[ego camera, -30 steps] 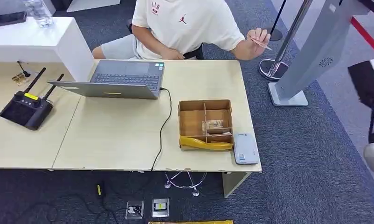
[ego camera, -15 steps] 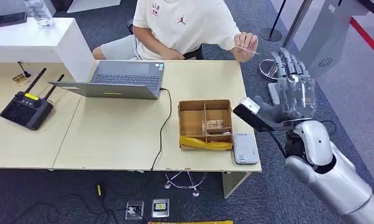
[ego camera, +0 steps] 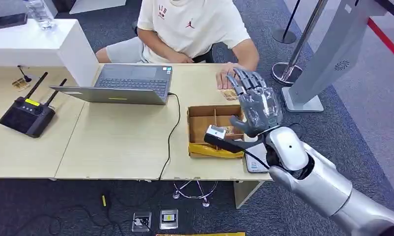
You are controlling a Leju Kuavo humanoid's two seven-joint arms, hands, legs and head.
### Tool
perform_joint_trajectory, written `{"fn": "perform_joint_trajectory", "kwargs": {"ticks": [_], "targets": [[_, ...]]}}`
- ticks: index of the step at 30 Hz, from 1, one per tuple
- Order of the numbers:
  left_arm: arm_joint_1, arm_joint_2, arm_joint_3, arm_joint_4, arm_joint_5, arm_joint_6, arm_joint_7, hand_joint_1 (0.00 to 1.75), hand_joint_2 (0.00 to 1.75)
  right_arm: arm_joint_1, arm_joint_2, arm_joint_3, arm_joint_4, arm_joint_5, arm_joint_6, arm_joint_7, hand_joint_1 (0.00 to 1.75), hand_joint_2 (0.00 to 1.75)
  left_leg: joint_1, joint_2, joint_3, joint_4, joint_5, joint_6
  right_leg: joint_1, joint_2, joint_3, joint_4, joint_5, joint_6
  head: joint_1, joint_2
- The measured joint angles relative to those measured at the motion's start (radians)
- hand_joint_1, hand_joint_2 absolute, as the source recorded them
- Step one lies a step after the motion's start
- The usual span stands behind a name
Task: Pass the card to the sensor for recognition and then transmit it.
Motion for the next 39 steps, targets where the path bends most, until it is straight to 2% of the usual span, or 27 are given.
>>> {"fn": "perform_joint_trajectory", "kwargs": {"ticks": [5, 10, 13, 15, 16, 18, 29, 30, 31, 32, 33, 39], "targets": [[0.0, 0.001, 0.0, -0.009, 0.006, 0.0, 0.001, 0.0, 0.0, -0.055, 0.066, 0.067, 0.119, -0.016, -0.003, -0.02, 0.0, 1.75, 0.0, 0.001, 0.001, 0.0, 0.0, 0.0, 0.0, 0.001, 0.0, 0.0, 0.0, 0.0, 0.0, 0.0], [0.003, 0.001, 0.0, -0.01, 0.009, 0.0, 0.001, 0.0, 0.0, -0.065, 0.091, 0.094, 0.178, -0.032, -0.01, -0.019, 0.0, 1.75, 0.0, 0.002, 0.0, 0.0, 0.0, -0.001, 0.0, 0.001, 0.0, 0.0, 0.0, 0.0, 0.0, 0.0], [0.003, 0.001, 0.0, -0.011, 0.009, 0.0, 0.001, 0.0, 0.0, -0.068, 0.098, 0.108, 0.214, -0.04, -0.018, -0.019, 0.0, 1.75, 0.0, 0.001, 0.0, 0.0, 0.0, -0.001, 0.0, 0.001, 0.0, 0.0, 0.0, 0.0, 0.0, 0.0], [0.005, 0.001, 0.0, -0.011, 0.01, 0.0, 0.001, 0.0, 0.0, -0.069, 0.1, 0.114, 0.232, -0.047, -0.024, -0.018, 0.12, 1.75, 0.0, 0.001, 0.0, 0.0, -0.001, -0.001, 0.0, 0.001, 0.0, 0.0, 0.0, 0.0, 0.0, 0.0], [0.005, 0.001, 0.0, -0.011, 0.013, 0.0, 0.001, 0.0, 0.0, -0.071, 0.101, 0.118, 0.24, -0.051, -0.026, -0.018, 0.12, 1.75, 0.0, 0.002, 0.0, 0.0, -0.001, -0.001, 0.0, 0.001, -0.001, 0.0, 0.0, 0.0, 0.0, 0.0], [0.005, 0.001, 0.0, -0.011, 0.016, 0.0, 0.001, 0.0, 0.0, -0.075, 0.105, 0.126, 0.255, -0.063, -0.034, -0.018, 0.0, 1.75, 0.0, 0.002, 0.001, 0.0, -0.001, -0.001, 0.0, 0.001, 0.0, 0.0, 0.0, 0.0, 0.0, 0.0], [0.005, 0.001, 0.0, -0.011, 0.02, 0.0, 0.0, 0.0, 0.0, -0.094, 0.115, 0.161, 0.298, -0.085, -0.052, -0.015, 0.05, 1.75, 0.0, 0.002, 0.001, 0.0, -0.001, -0.001, 0.0, 0.002, 0.0, 0.0, 0.0, 0.0, 0.0, 0.0], [0.005, 0.001, 0.0, -0.011, 0.02, 0.0, 0.0, 0.0, 0.0, -0.094, 0.116, 0.162, 0.3, -0.085, -0.052, -0.015, 0.28, 1.75, 0.0, 0.002, 0.001, 0.0, -0.001, -0.001, 0.0, 0.002, 0.0, 0.0, 0.0, 0.0, 0.0, 0.0], [0.005, 0.001, 0.0, -0.011, 0.021, 0.0, 0.0, 0.0, 0.0, -0.094, 0.116, 0.163, 0.302, -0.086, -0.053, -0.015, 0.61, 1.75, 0.0, 0.002, 0.001, 0.0, -0.001, -0.001, 0.0, 0.002, 0.0, 0.0, 0.0, 0.0, 0.0, 0.0], [0.005, 0.001, 0.0, -0.011, 0.022, 0.0, 0.0, 0.0, 0.0, -0.095, 0.117, 0.163, 0.304, -0.087, -0.053, -0.015, 0.61, 1.75, 0.0, 0.002, 0.001, 0.0, -0.001, -0.001, 0.0, 0.002, 0.0, 0.0, 0.0, 0.0, 0.0, 0.0], [0.005, 0.001, 0.0, -0.011, 0.022, 0.0, 0.0, 0.0, 0.0, -0.095, 0.117, 0.163, 0.306, -0.087, -0.053, -0.014, 1.75, 1.75, 0.0, 0.002, 0.001, 0.0, -0.001, -0.001, 0.0, 0.002, 0.0, 0.0, 0.0, 0.0, 0.0, 0.0], [0.005, 0.001, 0.0, -0.011, 0.022, 0.0, 0.0, 0.0, 0.0, -0.095, 0.117, 0.164, 0.315, -0.092, -0.055, -0.005, 1.75, 1.75, 0.0, 0.002, 0.001, 0.0, -0.001, -0.001, 0.0, 0.001, 0.0, 0.0, 0.0, 0.0, 0.0, 0.0]]}}
